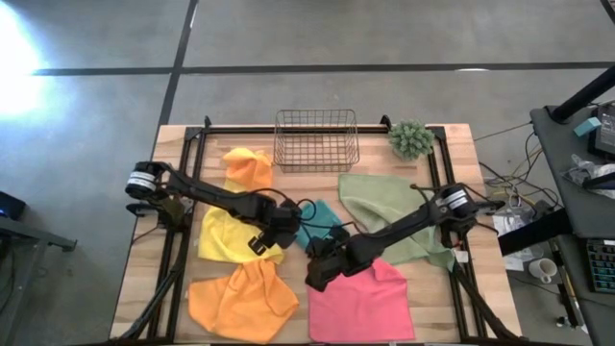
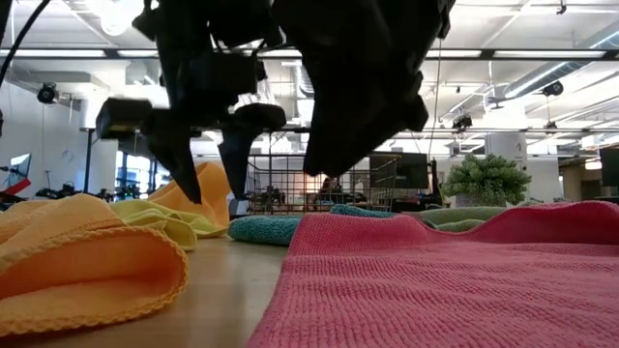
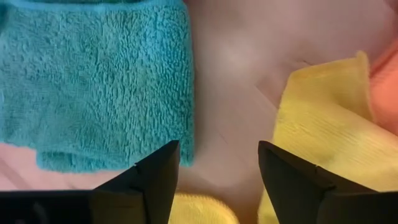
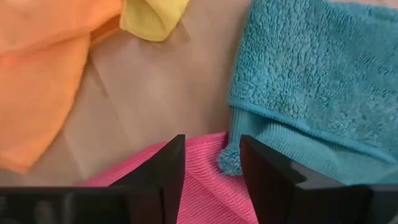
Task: Fold microfiber towels
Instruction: Put the blue microfiber cloth into the wire basket
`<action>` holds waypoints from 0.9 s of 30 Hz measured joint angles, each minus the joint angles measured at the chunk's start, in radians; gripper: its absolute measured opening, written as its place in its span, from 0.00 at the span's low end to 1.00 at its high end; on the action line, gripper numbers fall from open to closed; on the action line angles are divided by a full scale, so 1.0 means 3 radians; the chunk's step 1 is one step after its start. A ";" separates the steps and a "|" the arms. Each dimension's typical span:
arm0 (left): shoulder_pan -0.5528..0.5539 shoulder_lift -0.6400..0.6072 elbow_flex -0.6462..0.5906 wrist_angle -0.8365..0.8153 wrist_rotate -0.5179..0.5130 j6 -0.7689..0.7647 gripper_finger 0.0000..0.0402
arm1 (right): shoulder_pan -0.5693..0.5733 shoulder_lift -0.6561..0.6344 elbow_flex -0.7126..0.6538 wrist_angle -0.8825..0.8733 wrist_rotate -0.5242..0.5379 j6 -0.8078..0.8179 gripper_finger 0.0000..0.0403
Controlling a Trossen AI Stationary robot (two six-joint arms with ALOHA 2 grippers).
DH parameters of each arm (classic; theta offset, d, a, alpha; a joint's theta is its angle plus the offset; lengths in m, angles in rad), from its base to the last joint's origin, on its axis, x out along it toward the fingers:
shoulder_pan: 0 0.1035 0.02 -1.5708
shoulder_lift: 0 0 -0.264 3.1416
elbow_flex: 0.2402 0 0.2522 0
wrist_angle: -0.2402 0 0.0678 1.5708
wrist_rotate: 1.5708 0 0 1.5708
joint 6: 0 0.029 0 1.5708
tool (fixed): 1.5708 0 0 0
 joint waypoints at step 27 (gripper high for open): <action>0.0000 -0.0025 -0.0612 0.1101 -0.0263 0.0090 0.51 | -0.0149 0.0311 0.0042 0.0000 0.0252 -0.0318 0.45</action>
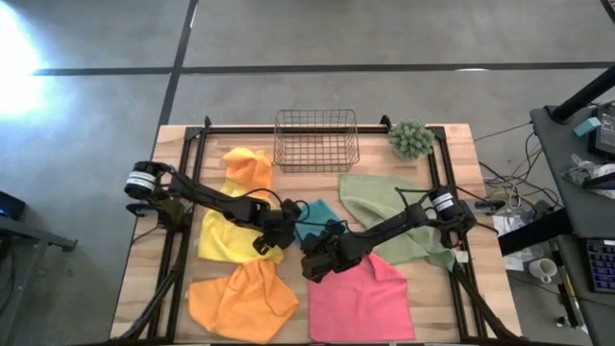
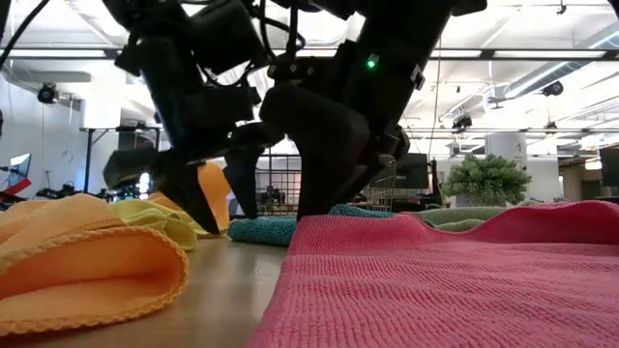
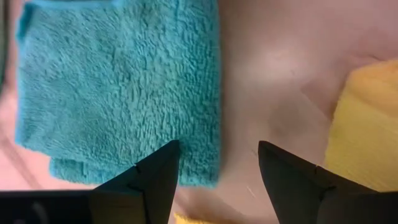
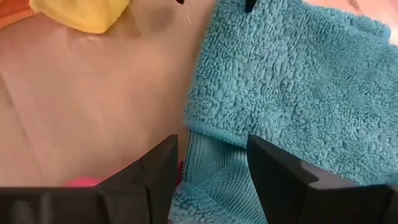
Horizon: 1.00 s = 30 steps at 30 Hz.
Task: Fold microfiber towels
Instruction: Put the blue microfiber cloth into the wire basket
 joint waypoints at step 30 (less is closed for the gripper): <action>0.0009 0.0388 -0.0140 0.0933 -0.0399 -0.0017 0.47 | -0.0068 0.0092 -0.0009 -0.0086 0.0032 -0.0231 0.45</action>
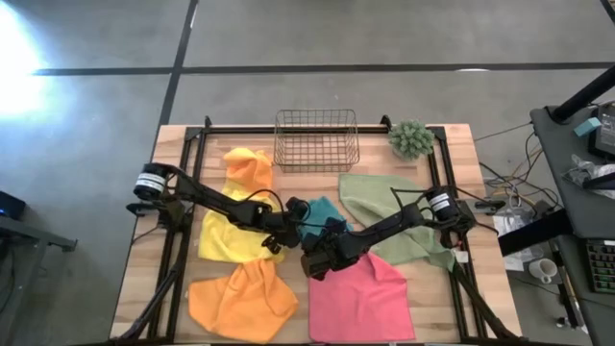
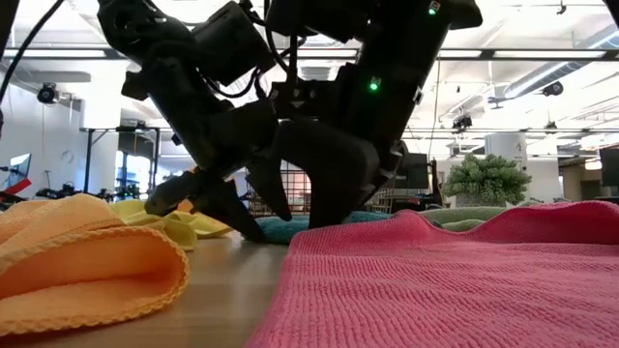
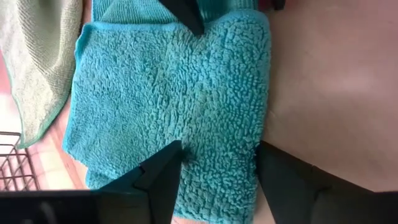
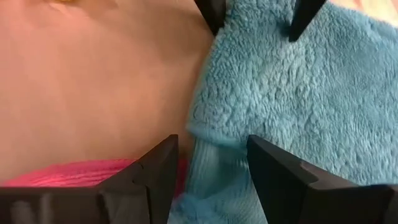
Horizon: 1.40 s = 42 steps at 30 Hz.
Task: Fold microfiber towels
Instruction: Put the blue microfiber cloth into the wire basket
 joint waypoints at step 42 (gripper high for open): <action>0.0001 -0.0994 0.0249 -0.0942 -0.0010 0.0003 0.03 | -0.0161 0.0021 0.1288 -0.1345 0.0298 0.0090 0.02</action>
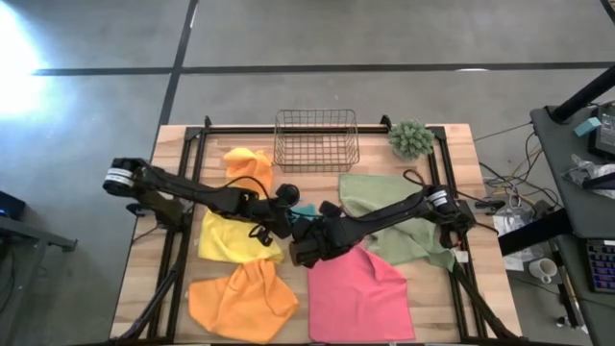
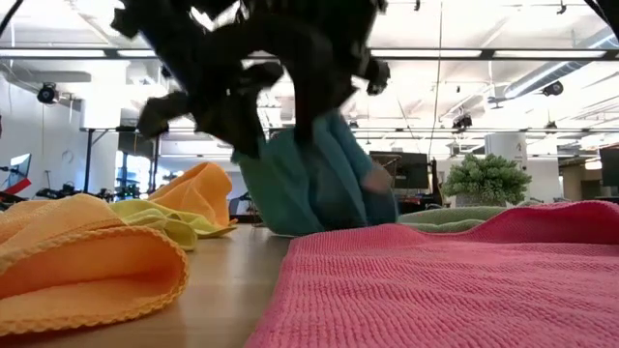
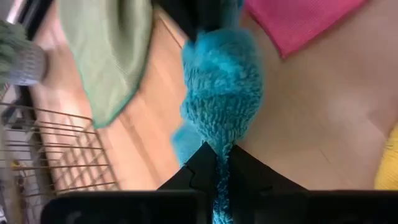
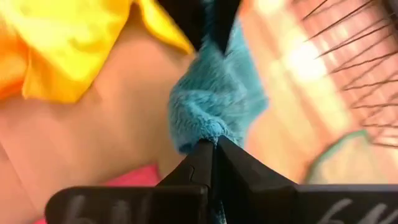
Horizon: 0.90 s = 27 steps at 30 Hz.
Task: Fold microfiber towels
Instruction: Put the blue microfiber cloth into the wire basket
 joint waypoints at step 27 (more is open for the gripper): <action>0.0753 -0.0373 0.0976 -0.0800 -0.0181 0.0024 0.03 | -0.0767 -0.0450 0.0622 -0.0296 0.0432 -0.1416 0.02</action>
